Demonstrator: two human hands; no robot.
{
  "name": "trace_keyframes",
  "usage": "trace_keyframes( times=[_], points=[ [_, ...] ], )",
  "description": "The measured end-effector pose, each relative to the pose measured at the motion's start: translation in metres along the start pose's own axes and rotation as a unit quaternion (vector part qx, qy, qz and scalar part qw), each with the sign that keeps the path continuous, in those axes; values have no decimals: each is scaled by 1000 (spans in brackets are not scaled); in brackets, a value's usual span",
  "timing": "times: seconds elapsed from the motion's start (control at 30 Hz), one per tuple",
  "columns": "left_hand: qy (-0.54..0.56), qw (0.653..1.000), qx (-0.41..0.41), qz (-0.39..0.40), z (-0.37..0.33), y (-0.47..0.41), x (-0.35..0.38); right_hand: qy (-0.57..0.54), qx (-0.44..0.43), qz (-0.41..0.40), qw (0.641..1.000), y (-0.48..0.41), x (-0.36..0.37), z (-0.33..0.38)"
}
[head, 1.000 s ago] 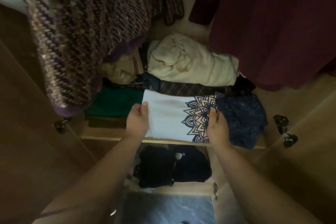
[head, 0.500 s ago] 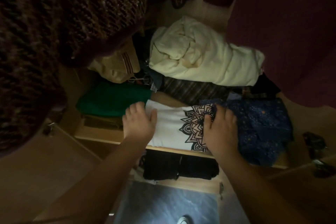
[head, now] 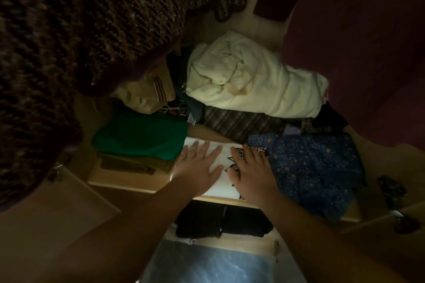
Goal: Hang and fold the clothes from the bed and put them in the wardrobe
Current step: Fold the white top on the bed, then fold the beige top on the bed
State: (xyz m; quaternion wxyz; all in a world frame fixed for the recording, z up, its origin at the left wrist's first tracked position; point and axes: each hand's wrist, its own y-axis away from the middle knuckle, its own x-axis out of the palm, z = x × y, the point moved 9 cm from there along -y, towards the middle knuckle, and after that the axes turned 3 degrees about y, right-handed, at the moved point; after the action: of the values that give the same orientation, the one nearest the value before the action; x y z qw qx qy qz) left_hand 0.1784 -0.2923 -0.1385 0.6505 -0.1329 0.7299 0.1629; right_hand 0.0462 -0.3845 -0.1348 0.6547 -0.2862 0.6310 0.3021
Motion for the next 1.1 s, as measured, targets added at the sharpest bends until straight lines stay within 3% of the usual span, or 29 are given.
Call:
trace_keyframes(
  times=[0.23, 0.37, 0.53, 0.7, 0.83, 1.1],
  points=[
    [-4, 999, 8, 48, -10, 11, -21, -86, -8, 47, 995, 7, -22, 4],
    [32, 997, 71, 9, -20, 28, -66, -197, 37, -72, 977, 40, -85, -8],
    [81, 984, 149, -49, -42, 69, -110, -130, 86, -166, 974, 121, -143, 5],
    [108, 956, 262, -79, -110, 136, -126, -56, 207, -158, 964, 239, -148, 2],
    [111, 925, 359, -54, -190, 206, -118, -28, 340, -145, 929, 362, -145, -17],
    [109, 841, 530, 23, -347, 386, -82, -14, 560, -165, 812, 628, -148, -14]
  ],
)
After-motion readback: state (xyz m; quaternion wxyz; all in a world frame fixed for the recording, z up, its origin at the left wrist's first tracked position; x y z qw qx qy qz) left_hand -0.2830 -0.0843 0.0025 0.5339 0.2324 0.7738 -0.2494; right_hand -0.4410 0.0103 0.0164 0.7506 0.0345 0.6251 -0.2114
